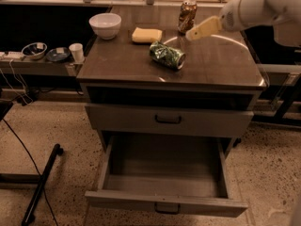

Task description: Place orange can into middle drawer

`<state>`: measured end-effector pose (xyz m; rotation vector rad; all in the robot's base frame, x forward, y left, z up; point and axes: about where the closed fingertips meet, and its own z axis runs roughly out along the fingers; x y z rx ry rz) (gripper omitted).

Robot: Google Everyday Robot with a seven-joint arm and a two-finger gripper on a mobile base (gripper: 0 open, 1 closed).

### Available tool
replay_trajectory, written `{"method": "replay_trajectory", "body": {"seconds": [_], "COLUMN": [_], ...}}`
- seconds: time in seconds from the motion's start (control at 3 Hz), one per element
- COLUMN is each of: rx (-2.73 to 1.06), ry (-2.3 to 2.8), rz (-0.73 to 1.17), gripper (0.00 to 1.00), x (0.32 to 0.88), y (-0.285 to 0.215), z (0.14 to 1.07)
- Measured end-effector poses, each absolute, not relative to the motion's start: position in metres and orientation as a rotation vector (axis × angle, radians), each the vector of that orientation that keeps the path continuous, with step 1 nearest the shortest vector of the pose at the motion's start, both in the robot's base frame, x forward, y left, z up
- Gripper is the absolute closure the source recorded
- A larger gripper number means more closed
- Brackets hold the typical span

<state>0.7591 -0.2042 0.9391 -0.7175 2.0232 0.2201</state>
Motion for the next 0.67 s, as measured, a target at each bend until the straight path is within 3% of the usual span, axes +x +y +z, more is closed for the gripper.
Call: {"method": "replay_trajectory", "body": {"seconds": [0.67], "rx": [-0.718], "ry": [2.052], "rz": [0.267], "gripper": [0.00], "x": [0.7749], "y": [-0.1936], "z": [0.8937]}}
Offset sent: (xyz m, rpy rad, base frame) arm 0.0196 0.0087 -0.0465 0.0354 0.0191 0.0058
